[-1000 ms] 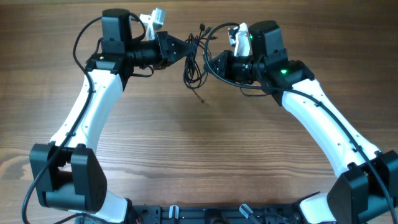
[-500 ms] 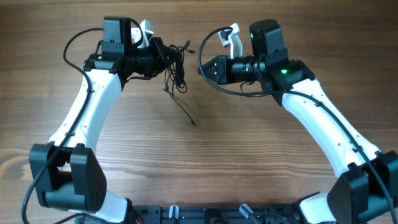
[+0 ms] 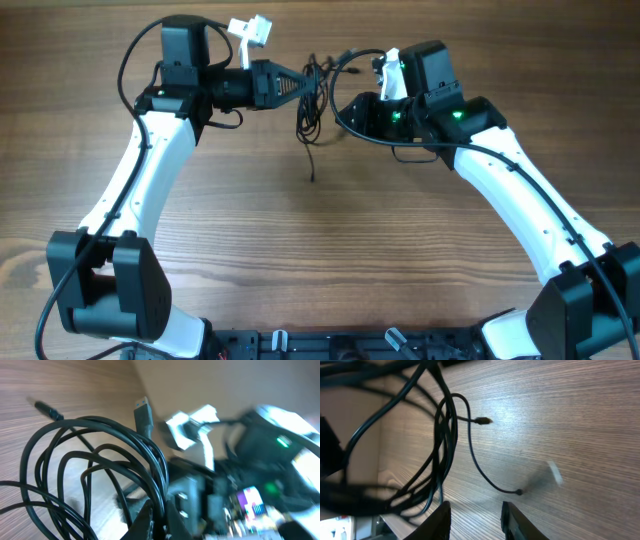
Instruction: Untangle cables
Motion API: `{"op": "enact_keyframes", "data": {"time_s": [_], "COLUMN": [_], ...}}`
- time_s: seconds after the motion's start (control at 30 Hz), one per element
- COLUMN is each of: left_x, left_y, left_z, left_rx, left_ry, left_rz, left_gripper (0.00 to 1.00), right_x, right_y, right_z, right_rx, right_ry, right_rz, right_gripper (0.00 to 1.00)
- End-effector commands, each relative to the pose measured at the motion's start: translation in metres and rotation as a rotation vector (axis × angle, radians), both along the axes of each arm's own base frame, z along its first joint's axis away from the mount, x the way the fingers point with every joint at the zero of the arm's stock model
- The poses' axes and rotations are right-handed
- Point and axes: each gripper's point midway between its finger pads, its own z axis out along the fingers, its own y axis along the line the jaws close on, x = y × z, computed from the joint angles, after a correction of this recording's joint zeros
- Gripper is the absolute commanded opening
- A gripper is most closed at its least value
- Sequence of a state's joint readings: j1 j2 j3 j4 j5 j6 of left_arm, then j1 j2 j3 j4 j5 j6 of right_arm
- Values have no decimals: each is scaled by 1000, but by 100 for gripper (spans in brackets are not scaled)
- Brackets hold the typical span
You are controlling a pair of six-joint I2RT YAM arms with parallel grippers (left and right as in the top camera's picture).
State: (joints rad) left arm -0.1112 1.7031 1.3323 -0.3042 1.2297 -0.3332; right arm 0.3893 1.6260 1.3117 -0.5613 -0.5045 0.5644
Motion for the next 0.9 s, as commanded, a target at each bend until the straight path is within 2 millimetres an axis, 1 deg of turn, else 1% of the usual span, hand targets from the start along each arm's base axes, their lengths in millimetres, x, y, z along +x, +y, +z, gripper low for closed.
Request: {"op": "enact_keyframes", "data": {"time_s": [0.0, 0.07, 0.23, 0.43, 0.63, 0.73, 0.77, 0.8, 0.83, 0.87], "left_x": [-22, -25, -30, -30, -30, -30, -30, -30, -30, -30], "left_y": [-8, -12, -20, -20, -20, -20, -20, -20, -20, -20], "left_z": [21, 21, 21, 21, 21, 21, 21, 21, 21, 21], "left_rx": [-82, -81, -83, -85, -86, -88, -88, -88, -88, -88], "left_ry": [-137, -152, -150, -121, -115, -95, -95, -95, -95, -95], "left_rz": [-148, -162, -184, -179, -178, -175, -175, -175, -175, -175], "left_gripper": [4, 4, 4, 4, 4, 4, 4, 4, 4, 4], "right_x": [-3, -4, -1, -8, -17, -16, -14, -14, -12, -12], "right_y": [12, 16, 17, 18, 29, 30, 29, 29, 29, 30], "right_z": [12, 16, 18, 13, 13, 14, 13, 13, 14, 15], "right_rx": [81, 107, 108, 108, 114, 116, 111, 109, 114, 116], "right_ry": [6, -1, -17, 38, 59, 50, 55, 57, 48, 44], "right_rz": [48, 67, 65, 50, 68, 66, 49, 43, 44, 44], "right_gripper": [28, 28, 28, 27, 24, 24, 22, 17, 6, 4]}}
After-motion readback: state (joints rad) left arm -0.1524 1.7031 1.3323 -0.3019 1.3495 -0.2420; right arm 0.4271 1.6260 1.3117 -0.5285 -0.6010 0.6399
